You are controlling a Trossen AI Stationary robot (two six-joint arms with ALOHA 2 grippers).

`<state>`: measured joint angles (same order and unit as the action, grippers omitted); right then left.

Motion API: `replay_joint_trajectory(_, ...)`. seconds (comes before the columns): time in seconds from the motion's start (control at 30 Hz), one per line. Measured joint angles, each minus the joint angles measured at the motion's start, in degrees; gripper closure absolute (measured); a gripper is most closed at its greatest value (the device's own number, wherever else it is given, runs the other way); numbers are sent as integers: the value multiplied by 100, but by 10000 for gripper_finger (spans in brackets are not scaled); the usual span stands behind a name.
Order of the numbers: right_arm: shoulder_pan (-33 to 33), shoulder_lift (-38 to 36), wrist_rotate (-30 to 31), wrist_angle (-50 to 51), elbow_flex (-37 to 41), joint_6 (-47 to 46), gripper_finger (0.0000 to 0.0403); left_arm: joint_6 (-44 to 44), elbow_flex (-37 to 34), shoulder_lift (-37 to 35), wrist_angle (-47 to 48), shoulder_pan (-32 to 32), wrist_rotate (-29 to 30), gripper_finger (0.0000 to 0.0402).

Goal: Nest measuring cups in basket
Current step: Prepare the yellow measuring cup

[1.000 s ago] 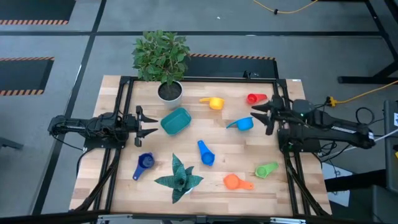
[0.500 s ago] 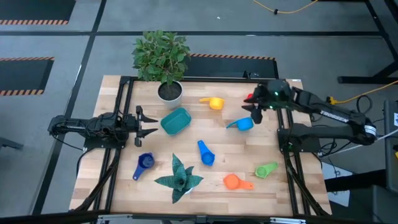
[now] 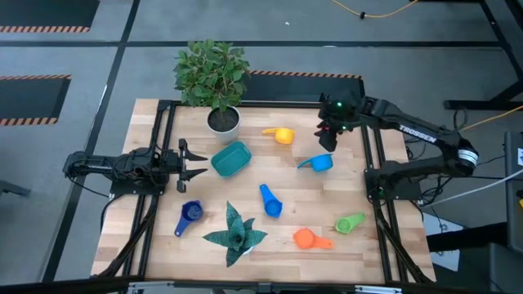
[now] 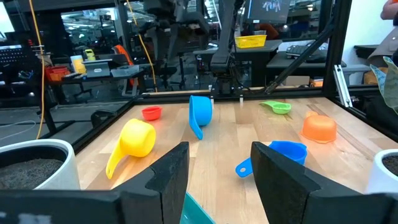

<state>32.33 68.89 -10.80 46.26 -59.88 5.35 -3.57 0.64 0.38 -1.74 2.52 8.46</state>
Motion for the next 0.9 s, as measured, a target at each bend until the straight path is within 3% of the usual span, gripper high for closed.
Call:
replay_joint_trajectory(0.23,285,636,-1137,171,-7,147,234,0,1,0,0,2,-1,235)
replay_joint_trajectory(0.77,501,1710,-1199,909,-4,449,234,0,1,0,0,0,1,235)
replay_joint_trajectory(0.9,501,1801,-1447,1089,-4,743,234,0,0,1,0,2,1,235)
